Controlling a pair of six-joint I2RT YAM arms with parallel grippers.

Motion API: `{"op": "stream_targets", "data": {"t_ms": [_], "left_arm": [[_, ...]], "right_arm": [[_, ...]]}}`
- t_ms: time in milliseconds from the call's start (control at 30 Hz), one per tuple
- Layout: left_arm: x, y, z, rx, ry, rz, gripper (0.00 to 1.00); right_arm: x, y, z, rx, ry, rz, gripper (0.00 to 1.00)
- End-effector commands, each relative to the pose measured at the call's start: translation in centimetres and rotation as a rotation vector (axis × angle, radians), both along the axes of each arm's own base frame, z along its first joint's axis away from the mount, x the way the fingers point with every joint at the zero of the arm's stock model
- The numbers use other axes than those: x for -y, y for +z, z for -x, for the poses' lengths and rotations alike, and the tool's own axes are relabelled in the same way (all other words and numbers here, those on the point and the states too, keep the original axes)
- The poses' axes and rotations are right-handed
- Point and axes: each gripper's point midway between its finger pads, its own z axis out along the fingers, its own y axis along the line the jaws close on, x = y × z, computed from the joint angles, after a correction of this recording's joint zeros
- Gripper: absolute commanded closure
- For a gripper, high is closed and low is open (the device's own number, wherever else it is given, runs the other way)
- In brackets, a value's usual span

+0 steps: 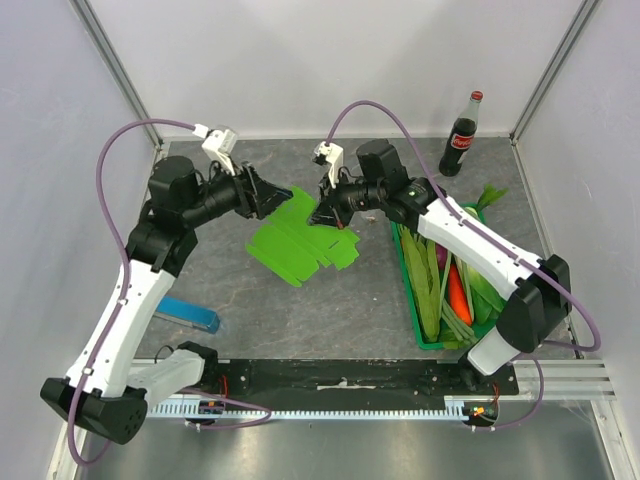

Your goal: Fold the paper box

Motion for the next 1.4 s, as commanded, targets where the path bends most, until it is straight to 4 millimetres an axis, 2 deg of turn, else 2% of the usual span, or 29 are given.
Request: {"op": "stream_targets", "data": {"t_ms": [0,133,367,633,667,700,833,1033,1067,1133,1167,1200,1267,1333,1367], "left_arm": [[2.0,2.1,0.6,0.255,-0.176,-0.126,0.36],[1.9,1.4,-0.6,0.389,-0.217,-0.258,0.38],[2.7,-0.8,-2.2,0.338,-0.283,-0.316,0.48],[3.0,-1.4,-1.6,0.327,-0.319,-0.303,0.65],[2.9,-1.1,-1.3,0.33,-0.312,-0.296,0.75],[2.9,-1.2,-1.2,0.317,-0.301,-0.292,0.79],[3.5,-1.1,0.1,0.33,-0.26,-0.303,0.86],[3.4,-0.6,1.2,0.332,-0.175,-0.214,0.88],[3.4,-1.2,1.3,0.319,-0.173,-0.205,0.88],[3.7,-0.8,1.7,0.328,-0.179,-0.157,0.84],[3.9,-1.5,1.7,0.31,-0.181,-0.152,0.84],[3.9,-1.6,1.7,0.289,-0.174,-0.132,0.84],[4.3,-2.6,1.5,0.26,-0.177,-0.112,0.8],[4.6,-2.4,1.5,0.25,-0.173,-0.063,0.75],[4.7,-3.5,1.5,0.231,-0.172,-0.057,0.73]], "right_arm": [[-1.0,1.2,0.3,0.014,0.054,-0.046,1.0],[-1.2,1.4,0.9,0.011,0.095,-0.059,1.0],[-1.5,1.6,1.6,0.011,0.142,-0.075,1.0],[-1.6,1.9,1.5,0.015,0.13,-0.081,1.0],[-1.6,1.9,1.3,0.014,0.118,-0.08,1.0],[-1.5,1.9,0.9,0.016,0.096,-0.077,1.0],[-2.0,2.5,0.1,-0.015,0.025,-0.113,1.0],[-2.7,4.1,0.1,-0.106,-0.048,-0.218,1.0],[-2.9,4.1,0.1,-0.128,-0.064,-0.222,1.0],[-3.4,4.3,0.2,-0.153,-0.075,-0.244,1.0],[-3.5,4.1,0.4,-0.167,-0.072,-0.252,1.0],[-3.7,4.9,0.3,-0.18,-0.082,-0.291,1.0],[-3.9,5.1,0.6,-0.195,-0.079,-0.321,1.0],[-4.1,6.3,0.7,-0.2,-0.074,-0.376,1.0],[-4.1,6.2,0.9,-0.208,-0.066,-0.387,1.0]]}}
